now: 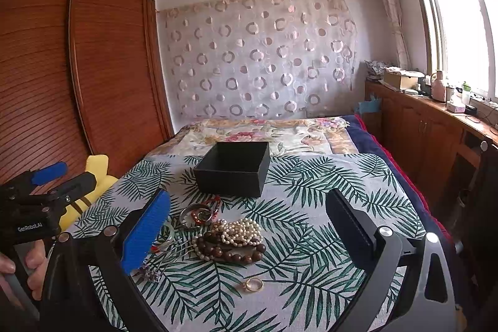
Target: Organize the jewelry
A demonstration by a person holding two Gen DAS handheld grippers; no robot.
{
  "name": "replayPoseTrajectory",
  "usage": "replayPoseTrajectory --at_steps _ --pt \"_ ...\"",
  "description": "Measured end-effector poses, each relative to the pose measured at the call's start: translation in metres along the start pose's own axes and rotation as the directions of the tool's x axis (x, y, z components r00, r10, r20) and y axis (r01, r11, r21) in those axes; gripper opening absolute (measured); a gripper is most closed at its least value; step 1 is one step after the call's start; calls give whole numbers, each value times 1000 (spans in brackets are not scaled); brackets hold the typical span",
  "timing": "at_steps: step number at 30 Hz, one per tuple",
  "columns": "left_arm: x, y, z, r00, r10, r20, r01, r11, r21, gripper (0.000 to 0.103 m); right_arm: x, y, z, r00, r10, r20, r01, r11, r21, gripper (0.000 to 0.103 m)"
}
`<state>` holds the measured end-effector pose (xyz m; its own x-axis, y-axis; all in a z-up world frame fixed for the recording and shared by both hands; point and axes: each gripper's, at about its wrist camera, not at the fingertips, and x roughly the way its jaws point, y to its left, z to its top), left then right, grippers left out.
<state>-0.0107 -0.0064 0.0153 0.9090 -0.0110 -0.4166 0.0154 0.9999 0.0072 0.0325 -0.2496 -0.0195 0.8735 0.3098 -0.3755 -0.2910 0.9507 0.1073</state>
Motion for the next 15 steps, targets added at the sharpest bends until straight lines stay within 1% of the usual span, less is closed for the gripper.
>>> replayPoseTrajectory --at_steps 10,11,15 --pt "-1 0 -1 1000 -2 1 2 1000 1 96 7 0 -6 1000 3 -1 -3 1000 0 101" --pt "-1 0 -1 1000 -1 0 1 1000 1 96 3 7 0 1000 8 0 -8 1000 -5 101" --pt "-1 -1 -2 1000 0 2 0 1000 0 96 3 6 0 1000 7 -1 -7 1000 -3 101"
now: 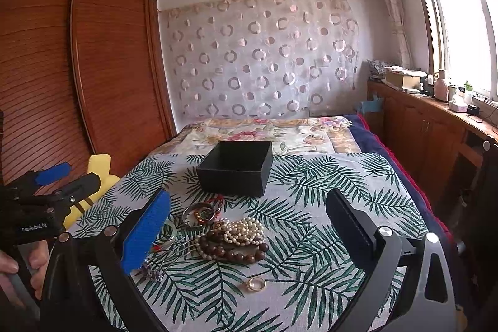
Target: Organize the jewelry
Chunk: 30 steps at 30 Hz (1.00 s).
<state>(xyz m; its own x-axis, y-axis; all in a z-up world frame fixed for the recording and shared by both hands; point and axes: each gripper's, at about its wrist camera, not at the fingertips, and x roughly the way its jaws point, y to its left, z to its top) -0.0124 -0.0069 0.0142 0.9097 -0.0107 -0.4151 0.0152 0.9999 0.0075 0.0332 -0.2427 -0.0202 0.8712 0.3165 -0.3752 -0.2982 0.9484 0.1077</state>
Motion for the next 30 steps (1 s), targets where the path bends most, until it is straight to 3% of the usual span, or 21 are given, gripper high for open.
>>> replayPoseTrajectory --at_steps 30 --pt "9 1 -8 1000 -6 -13 6 1000 3 96 2 6 -2 1000 8 -3 -8 1000 -1 101"
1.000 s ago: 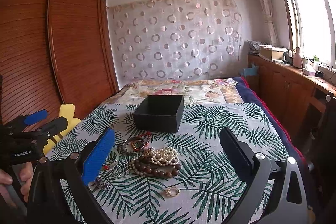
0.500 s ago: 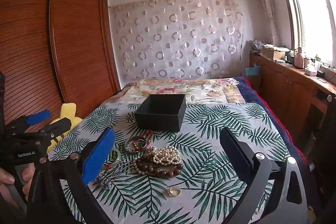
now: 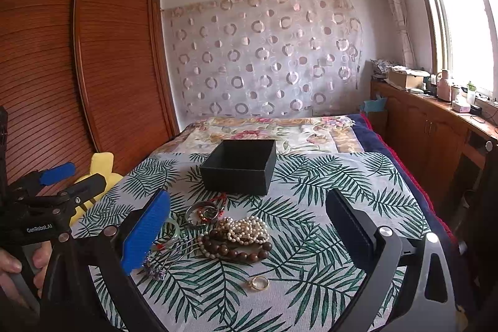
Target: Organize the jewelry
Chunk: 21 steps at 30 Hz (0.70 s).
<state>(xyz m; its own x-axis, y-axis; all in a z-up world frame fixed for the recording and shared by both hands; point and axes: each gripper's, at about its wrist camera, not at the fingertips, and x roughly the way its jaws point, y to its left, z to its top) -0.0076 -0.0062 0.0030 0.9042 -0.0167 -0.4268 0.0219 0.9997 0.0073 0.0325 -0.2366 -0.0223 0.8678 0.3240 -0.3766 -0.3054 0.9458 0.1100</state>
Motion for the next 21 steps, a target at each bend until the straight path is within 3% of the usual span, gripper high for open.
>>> replayPoseTrajectory --at_steps 21 --pt "2 0 -2 1000 -5 -11 5 1000 0 96 4 1 -4 1000 10 -10 -10 1000 -3 101"
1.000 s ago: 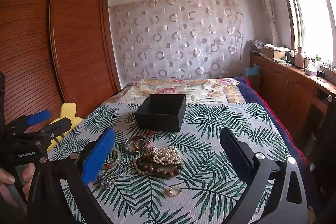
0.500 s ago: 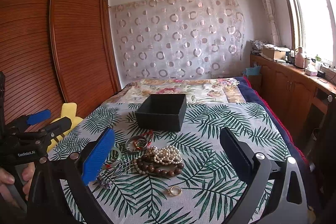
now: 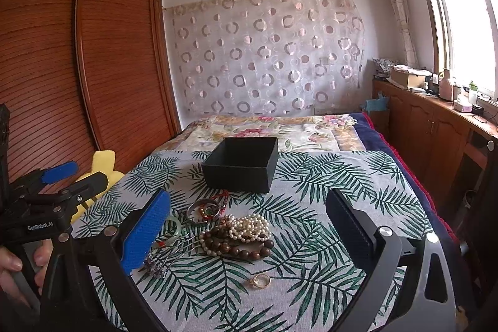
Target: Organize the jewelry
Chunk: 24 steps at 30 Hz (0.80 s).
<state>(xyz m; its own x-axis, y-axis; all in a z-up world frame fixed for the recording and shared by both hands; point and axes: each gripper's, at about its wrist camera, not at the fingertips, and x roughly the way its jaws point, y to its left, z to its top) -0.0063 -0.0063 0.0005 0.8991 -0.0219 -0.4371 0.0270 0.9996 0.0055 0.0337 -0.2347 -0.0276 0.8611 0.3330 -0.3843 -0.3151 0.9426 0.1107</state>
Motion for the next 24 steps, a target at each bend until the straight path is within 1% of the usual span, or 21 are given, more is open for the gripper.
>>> replayPoseTrajectory --at_steps 4,9,12,14,19,21,23,24 --pt "10 4 -9 999 -1 -34 1 1000 1 96 7 0 -9 1000 16 -22 -16 1000 -12 101" --pt "24 16 -22 996 10 -87 -10 1000 0 96 14 -10 -17 998 33 -58 -34 999 -17 100" --pt "31 23 -29 994 15 -113 -15 1000 2 96 18 -16 -22 995 44 -84 -46 999 -24 92" --pt "37 28 -33 991 15 -134 -14 1000 5 96 22 -20 -26 992 55 -110 -58 998 -30 84" --pt "51 39 -43 982 -27 -188 25 1000 -13 96 33 -27 -40 979 85 -188 -97 994 -56 69" --pt "55 41 -47 977 -46 -211 44 999 -13 96 41 -29 -50 966 99 -237 -119 990 -72 67" --pt "61 40 -50 971 -62 -231 61 998 -13 96 50 -30 -59 952 105 -289 -135 987 -86 61" --pt "63 40 -52 969 -69 -239 67 998 -15 96 54 -29 -63 944 108 -313 -143 985 -94 60"
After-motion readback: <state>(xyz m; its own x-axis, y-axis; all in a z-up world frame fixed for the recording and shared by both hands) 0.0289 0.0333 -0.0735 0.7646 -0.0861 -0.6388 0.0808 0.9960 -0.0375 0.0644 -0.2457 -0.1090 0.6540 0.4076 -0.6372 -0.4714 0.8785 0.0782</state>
